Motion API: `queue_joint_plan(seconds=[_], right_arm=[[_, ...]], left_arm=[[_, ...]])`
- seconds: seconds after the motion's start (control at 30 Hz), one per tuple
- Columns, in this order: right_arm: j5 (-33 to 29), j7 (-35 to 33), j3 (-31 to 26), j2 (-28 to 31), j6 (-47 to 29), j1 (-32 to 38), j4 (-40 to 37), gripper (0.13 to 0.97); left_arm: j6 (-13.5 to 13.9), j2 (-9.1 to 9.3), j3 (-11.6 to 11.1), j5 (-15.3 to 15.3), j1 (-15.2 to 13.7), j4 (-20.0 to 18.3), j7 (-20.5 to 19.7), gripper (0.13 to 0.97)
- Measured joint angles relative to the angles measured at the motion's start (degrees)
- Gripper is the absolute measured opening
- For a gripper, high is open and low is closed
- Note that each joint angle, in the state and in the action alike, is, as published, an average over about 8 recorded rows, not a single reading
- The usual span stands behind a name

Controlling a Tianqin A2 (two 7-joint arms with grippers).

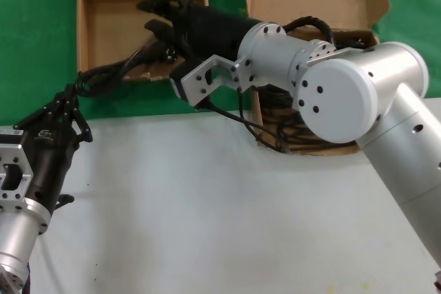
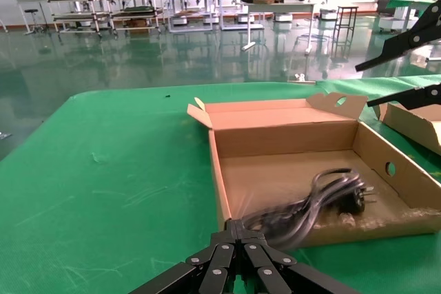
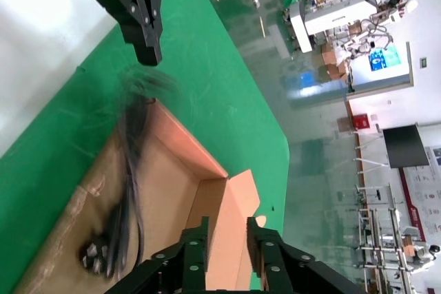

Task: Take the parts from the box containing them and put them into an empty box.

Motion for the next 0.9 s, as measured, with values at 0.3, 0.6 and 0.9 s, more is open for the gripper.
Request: queue_joint_plan(seconds=[0.3, 0.6, 0.9], right_arm=[[-1.0, 2.0, 3.5, 0.9, -0.1, -0.9, 2.5, 0.353], [-3.2, 10.1, 11.8, 2.1, -2.6, -6.4, 13.1, 0.543], [-1.4, 12.6, 17.5, 3.7, 0.2, -12.5, 19.1, 0.746]], left_arm=[[0.0, 0.0, 0.0, 0.0, 0.0, 0.0, 0.0, 0.145], [0.0, 0.0, 0.0, 0.0, 0.0, 0.0, 0.0, 0.145], [0.0, 0.0, 0.0, 0.0, 0.0, 0.0, 0.0, 0.145]])
